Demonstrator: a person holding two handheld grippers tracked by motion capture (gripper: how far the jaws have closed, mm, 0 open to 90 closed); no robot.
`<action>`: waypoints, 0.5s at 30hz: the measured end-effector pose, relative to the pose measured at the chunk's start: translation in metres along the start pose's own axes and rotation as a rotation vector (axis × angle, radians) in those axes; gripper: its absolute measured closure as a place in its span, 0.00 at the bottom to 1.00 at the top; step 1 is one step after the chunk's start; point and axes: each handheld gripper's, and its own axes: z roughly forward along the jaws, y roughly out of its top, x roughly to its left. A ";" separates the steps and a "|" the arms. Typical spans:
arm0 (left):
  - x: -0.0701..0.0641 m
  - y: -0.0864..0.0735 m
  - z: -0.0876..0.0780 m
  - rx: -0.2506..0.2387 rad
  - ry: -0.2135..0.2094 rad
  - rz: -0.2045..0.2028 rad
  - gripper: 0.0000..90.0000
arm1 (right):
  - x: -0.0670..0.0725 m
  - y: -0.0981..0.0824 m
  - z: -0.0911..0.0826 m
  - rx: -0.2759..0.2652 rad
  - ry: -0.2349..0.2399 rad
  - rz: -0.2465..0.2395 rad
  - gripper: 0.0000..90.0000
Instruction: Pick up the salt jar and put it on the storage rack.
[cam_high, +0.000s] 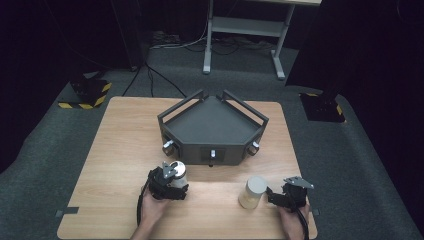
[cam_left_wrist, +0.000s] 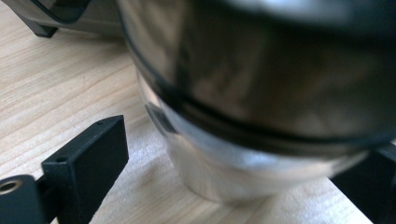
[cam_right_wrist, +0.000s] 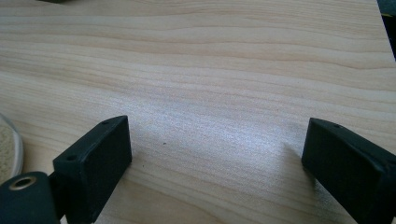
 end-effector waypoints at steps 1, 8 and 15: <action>-0.001 0.001 0.001 -0.002 0.002 0.002 0.07 | 0.000 0.000 0.000 0.000 0.000 0.000 0.09; -0.003 0.004 0.002 -0.008 0.001 -0.002 0.12 | 0.000 0.000 0.000 0.000 0.000 0.001 0.09; -0.009 0.009 0.006 0.008 0.022 0.019 0.17 | 0.000 0.000 0.000 0.000 0.000 0.000 0.09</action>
